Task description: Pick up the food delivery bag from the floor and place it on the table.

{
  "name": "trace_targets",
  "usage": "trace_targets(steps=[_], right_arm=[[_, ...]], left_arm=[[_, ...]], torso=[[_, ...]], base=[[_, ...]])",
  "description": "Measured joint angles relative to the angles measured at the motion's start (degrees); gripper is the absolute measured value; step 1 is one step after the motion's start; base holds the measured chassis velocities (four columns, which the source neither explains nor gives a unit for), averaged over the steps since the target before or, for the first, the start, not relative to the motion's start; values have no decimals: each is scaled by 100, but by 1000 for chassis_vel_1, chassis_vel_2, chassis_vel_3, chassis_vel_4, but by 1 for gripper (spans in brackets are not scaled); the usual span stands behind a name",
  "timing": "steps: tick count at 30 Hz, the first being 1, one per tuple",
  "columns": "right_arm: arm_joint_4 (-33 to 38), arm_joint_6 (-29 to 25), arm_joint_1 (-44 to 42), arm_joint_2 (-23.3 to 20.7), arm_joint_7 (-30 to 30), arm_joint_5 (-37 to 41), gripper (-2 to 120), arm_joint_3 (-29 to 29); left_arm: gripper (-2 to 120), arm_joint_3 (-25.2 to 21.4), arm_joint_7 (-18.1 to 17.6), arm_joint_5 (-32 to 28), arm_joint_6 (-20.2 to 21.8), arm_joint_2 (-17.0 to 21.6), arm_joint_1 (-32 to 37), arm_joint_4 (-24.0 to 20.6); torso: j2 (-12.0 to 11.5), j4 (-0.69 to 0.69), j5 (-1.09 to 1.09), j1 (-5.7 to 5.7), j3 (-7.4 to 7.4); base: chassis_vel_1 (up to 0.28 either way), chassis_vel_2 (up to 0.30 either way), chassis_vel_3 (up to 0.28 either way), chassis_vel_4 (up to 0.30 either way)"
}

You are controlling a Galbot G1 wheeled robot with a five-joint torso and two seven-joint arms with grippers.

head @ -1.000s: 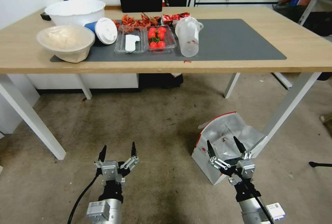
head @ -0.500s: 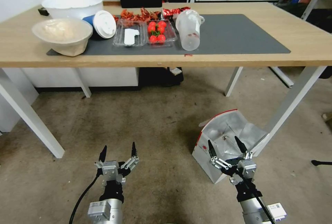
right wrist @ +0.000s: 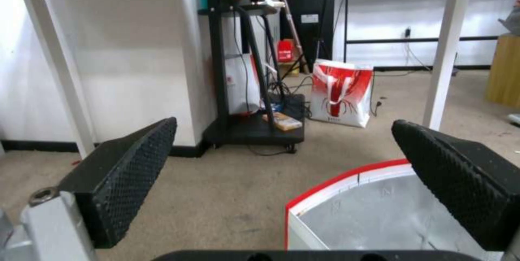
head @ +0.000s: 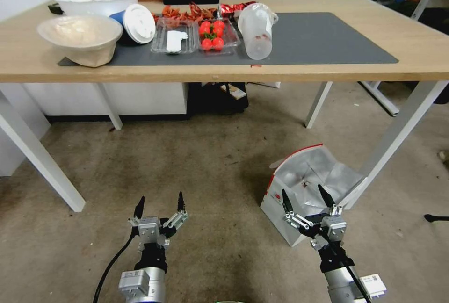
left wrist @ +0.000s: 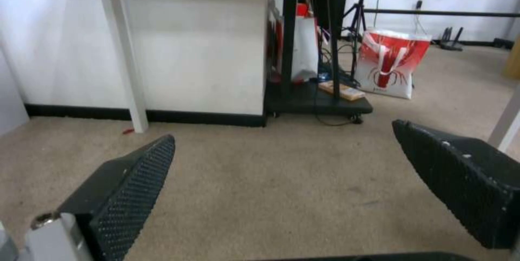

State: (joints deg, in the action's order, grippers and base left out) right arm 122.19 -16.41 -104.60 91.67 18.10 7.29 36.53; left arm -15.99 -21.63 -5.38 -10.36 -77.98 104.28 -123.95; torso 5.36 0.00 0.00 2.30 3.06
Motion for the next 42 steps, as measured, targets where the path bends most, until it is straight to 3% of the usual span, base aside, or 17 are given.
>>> trace_targets(steps=[15, 32, 36, 38, 39, 42], right_arm=[[15, -6, -17, 36, -23, -54, 100, -4], [150, 127, -21, -3, -228, -36, 100, -35], [447, 558, 30, -231, -829, 78, 100, -27], [797, 1386, 144, -525, -1809, 308, 100, -10], [797, 1386, 144, -525, -1809, 308, 100, -10], [1205, 3343, 486, -1366, -3990, 1844, 100, 103]], left_arm=[[100, -3, -3, -36, 0, 37, -9, 7], [100, 3, -10, -6, -46, 35, -53, 115], [100, -2, -1, 2, -69, 47, -79, 130], [100, -16, -6, -6, -80, 73, -100, 133], [100, -16, -6, -6, -80, 73, -100, 133], [100, -21, -9, -5, -76, 96, -100, 122]], torso=[[-326, 0, 0, -19, -307], [-397, 0, 0, -43, -306], [-387, -1, 1, -43, -306], [-382, 0, 0, -42, -306], [-382, 0, 0, -42, -306], [-373, 0, 2, -40, -306]], base=[[0, 0, 0, 0], [0, 0, 0, 0], [0, 0, 0, 0], [0, 0, 0, 0], [0, 0, 0, 0], [0, 0, 0, 0]])
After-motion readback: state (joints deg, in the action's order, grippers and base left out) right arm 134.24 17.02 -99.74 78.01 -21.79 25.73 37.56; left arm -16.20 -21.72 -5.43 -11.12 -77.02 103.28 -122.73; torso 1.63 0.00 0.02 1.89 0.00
